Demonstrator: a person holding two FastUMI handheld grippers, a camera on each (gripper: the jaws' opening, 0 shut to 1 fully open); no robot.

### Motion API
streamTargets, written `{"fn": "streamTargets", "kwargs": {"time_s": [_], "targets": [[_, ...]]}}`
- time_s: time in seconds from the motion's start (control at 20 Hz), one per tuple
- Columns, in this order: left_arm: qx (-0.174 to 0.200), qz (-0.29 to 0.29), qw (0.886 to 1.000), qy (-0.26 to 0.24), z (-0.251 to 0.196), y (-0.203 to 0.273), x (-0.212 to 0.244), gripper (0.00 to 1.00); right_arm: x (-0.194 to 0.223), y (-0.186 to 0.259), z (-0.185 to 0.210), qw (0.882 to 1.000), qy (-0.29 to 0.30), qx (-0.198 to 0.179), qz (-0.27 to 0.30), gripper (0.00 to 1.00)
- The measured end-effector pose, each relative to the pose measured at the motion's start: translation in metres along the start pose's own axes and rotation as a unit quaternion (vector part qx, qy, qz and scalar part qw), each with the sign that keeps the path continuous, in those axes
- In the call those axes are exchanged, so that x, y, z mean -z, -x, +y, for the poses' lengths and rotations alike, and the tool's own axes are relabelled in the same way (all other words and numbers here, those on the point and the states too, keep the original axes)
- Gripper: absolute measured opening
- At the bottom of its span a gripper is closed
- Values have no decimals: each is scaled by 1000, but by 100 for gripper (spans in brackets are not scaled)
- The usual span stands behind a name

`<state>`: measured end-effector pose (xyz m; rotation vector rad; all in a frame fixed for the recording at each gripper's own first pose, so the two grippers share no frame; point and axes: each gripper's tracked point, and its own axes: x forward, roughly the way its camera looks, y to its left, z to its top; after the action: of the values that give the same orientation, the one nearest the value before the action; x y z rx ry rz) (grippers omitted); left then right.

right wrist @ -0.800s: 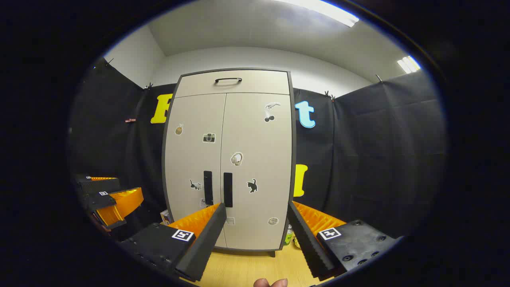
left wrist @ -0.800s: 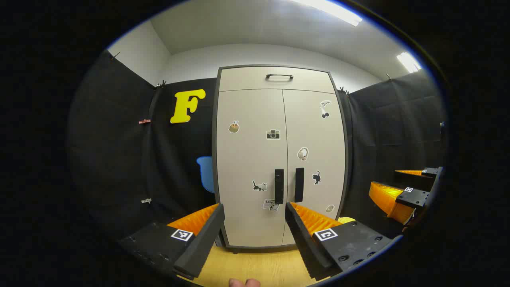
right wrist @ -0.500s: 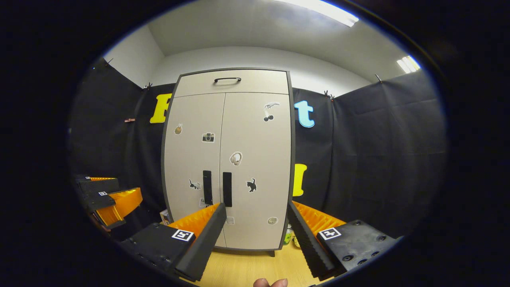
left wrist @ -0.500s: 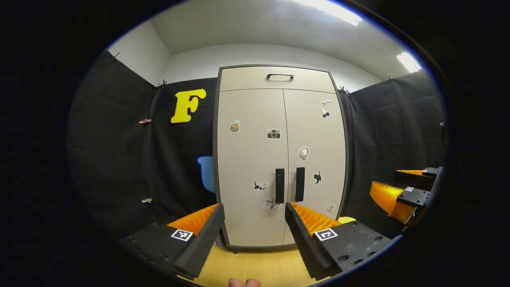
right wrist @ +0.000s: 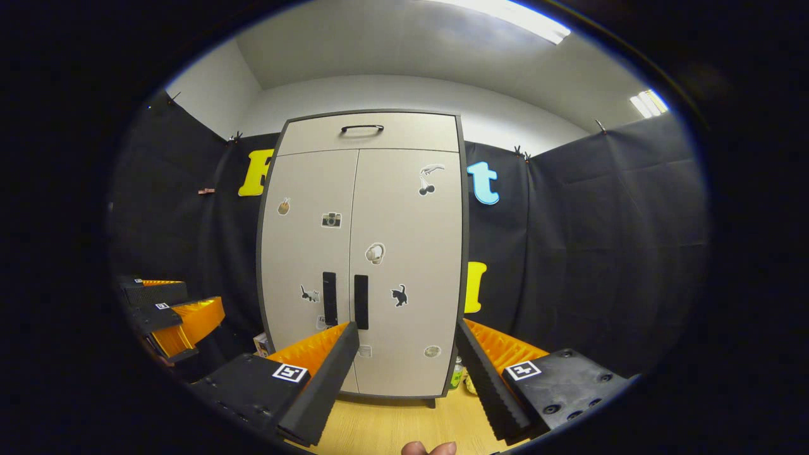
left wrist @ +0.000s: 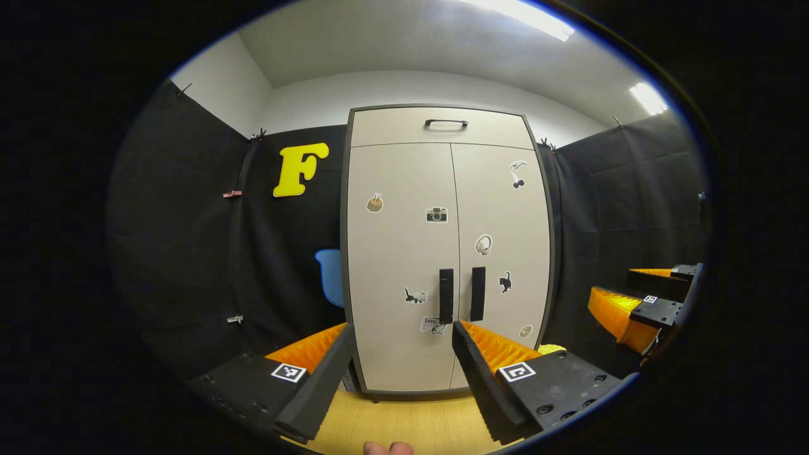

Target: Open the right door of the double-door shoe cabinet with the right hand, and open the left door with the left hand.

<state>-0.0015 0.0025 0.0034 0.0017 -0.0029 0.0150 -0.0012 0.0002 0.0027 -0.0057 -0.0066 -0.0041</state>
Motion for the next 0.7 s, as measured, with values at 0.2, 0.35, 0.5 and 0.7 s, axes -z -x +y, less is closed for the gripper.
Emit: {"fn": "streamTargets", "kwargs": {"time_s": [0.2, 0.35, 0.5, 0.7], "targets": [[-1, 2, 1000, 1, 0, 1, 1, 95, 1, 0, 1, 1000, -2, 0, 3, 97], [-2, 3, 1000, 2, 1, 1, 1, 95, 2, 0, 3, 1000, -4, -3, 4, 98], [-4, 3, 1000, 1, 3, 0, 2, 95, 0, 0, 5, 1000, -3, -5, -1, 98], [-3, 3, 1000, 2, 3, -1, 4, 95, 1, -5, 11, 1000, -11, -13, 3, 98]]}}
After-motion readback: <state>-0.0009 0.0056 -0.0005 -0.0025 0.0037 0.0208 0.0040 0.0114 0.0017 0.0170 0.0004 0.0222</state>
